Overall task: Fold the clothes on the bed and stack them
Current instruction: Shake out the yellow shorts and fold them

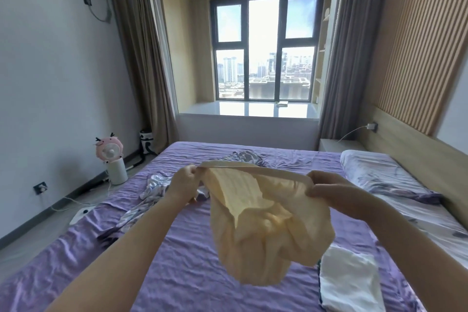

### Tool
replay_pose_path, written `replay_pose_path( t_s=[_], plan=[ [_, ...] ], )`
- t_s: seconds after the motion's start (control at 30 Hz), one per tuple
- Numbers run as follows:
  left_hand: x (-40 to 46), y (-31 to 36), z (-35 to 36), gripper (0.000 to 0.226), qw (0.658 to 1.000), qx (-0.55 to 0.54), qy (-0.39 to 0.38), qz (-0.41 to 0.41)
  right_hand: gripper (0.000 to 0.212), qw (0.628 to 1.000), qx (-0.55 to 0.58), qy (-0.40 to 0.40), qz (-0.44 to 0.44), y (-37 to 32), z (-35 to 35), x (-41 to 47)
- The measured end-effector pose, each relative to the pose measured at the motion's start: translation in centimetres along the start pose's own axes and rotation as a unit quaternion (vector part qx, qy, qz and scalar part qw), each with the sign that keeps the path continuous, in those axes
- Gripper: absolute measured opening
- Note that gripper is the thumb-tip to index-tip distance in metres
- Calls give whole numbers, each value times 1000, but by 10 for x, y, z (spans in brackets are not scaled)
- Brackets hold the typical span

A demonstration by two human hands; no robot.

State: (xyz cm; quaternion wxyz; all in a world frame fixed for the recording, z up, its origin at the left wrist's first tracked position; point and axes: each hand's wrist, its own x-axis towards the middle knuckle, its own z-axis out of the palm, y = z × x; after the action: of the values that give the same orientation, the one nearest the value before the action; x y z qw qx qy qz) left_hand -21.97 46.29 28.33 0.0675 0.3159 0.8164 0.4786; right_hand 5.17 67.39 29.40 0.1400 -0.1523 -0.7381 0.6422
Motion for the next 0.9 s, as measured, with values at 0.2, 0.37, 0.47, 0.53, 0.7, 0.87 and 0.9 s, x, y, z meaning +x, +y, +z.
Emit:
replay_pose_path(
  t_s=[0.2, 0.37, 0.47, 0.53, 0.7, 0.87, 0.9],
  plan=[
    [-9, -4, 1, 25, 989, -93, 5, -112, 15, 860, -428, 265, 85, 27, -8, 14],
    [-14, -12, -10, 14, 932, -251, -15, -261, 12, 953, -21, 229, 198, 38, -1, 10],
    [-9, -19, -26, 5, 967, -138, -77, -199, 13, 968, 74, 128, 202, 30, 11, 8],
    [-4, -19, -35, 6, 973, -80, -151, -158, 8, 973, 106, 84, 184, 18, 20, 9],
    [15, -19, -54, 16, 989, 91, -111, -19, 24, 935, -267, 192, 133, -11, 39, 28],
    [31, -31, -89, 20, 951, 302, -24, 62, 19, 848, -441, 291, 46, -26, 50, 45],
    [32, -33, -92, 21, 951, 299, -31, 69, 15, 897, -349, 266, 54, -31, 58, 49]
  ],
)
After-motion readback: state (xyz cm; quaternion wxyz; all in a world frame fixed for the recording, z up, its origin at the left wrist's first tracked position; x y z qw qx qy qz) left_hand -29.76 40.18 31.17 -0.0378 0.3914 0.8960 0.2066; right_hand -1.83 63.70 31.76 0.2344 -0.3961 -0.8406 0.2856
